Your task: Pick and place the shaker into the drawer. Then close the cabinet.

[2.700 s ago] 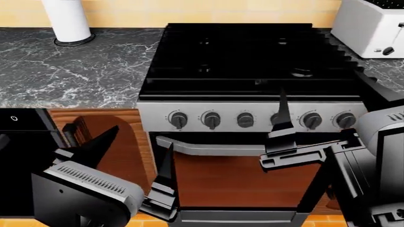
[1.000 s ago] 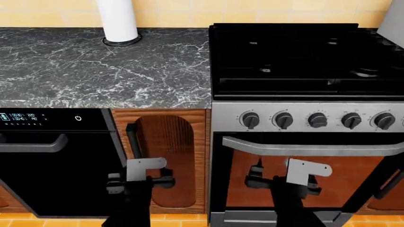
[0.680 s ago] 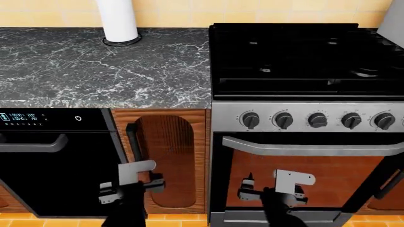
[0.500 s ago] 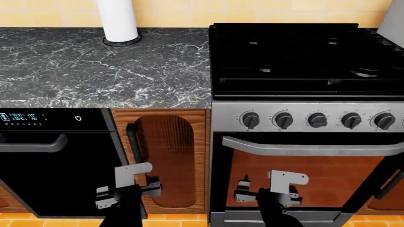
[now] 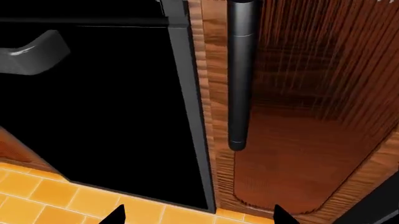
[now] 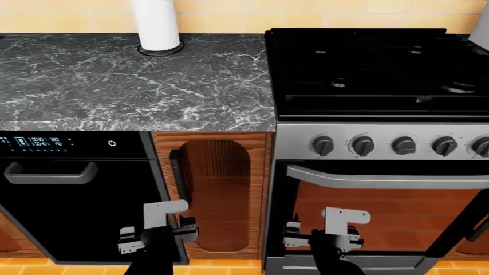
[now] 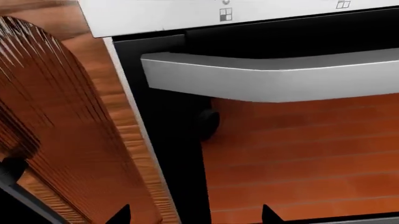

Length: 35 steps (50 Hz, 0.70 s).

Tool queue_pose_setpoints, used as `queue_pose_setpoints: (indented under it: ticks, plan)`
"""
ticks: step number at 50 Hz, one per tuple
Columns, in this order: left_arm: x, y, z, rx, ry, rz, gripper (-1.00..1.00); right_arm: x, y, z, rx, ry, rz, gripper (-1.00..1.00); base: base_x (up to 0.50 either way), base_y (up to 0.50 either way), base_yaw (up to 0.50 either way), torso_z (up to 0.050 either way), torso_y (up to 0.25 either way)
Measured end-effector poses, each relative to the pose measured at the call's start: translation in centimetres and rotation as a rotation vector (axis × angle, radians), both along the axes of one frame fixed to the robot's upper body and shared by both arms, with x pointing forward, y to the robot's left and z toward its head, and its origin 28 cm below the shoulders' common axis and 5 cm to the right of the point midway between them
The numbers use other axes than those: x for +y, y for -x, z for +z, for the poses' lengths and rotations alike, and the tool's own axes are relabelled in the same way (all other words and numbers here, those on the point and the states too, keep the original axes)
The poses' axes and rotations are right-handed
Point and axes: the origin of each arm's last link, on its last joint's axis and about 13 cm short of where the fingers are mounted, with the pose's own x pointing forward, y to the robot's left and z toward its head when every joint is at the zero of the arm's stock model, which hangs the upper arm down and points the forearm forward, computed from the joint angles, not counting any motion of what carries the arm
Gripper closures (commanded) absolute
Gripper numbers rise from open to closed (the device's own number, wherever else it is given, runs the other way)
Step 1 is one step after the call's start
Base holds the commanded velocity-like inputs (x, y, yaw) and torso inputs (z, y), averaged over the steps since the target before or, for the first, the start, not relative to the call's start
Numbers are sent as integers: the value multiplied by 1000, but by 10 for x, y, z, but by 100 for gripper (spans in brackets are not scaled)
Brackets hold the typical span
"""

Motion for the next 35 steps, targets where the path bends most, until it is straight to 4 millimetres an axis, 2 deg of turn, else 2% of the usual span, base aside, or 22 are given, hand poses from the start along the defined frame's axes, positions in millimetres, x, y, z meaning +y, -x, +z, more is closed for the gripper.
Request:
queue_pose_setpoints:
  ticks: [11,14,20,35]
  plan:
    - [0,0,0,-2,-13,-12,-100,2,0,0,-6,7,18,-100,13,500,0,0,0]
    - [1,1,-1,1,-16,-14,-100,3,1,0,-5,6,22,-100,369,363,0,0,0]
    - [1,1,-1,-3,-23,-21,-100,3,1,0,-9,3,27,-100,500,12,0,0,0]
    - [-2,1,-1,-19,-40,-50,-100,2,0,1,-10,0,23,-100,5,0,0,0,0]
